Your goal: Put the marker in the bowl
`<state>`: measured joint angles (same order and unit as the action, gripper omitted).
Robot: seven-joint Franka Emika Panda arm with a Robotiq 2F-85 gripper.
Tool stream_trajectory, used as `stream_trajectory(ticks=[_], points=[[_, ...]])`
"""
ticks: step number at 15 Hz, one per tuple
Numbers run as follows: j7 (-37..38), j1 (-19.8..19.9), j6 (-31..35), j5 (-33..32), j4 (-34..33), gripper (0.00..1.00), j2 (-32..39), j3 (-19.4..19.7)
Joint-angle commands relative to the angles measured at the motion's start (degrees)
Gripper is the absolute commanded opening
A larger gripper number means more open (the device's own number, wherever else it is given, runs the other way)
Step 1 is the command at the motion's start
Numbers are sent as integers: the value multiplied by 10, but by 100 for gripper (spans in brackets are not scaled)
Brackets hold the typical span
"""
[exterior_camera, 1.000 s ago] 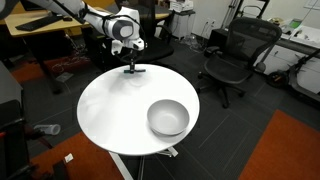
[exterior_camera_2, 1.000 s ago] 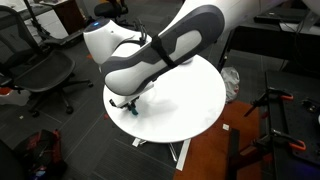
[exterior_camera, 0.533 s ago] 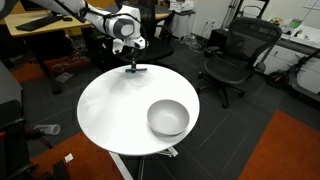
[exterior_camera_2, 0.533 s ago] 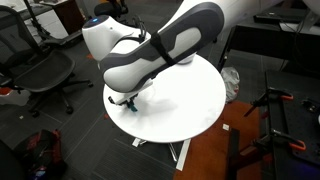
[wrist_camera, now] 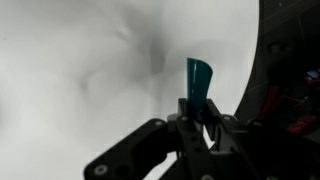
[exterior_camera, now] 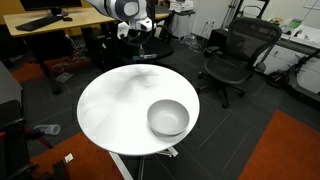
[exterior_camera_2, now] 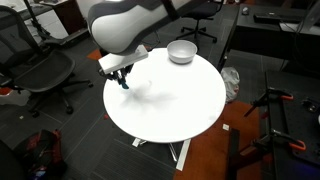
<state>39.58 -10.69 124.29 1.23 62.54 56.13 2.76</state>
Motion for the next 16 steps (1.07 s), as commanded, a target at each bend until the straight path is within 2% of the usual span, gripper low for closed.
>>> stream_trajectory(ticks=[1, 9, 16], points=[[2, 7, 9, 7, 86, 5, -84, 8], [16, 36, 27, 15, 232, 5, -212, 19], [23, 78, 89, 48, 384, 5, -325, 31]])
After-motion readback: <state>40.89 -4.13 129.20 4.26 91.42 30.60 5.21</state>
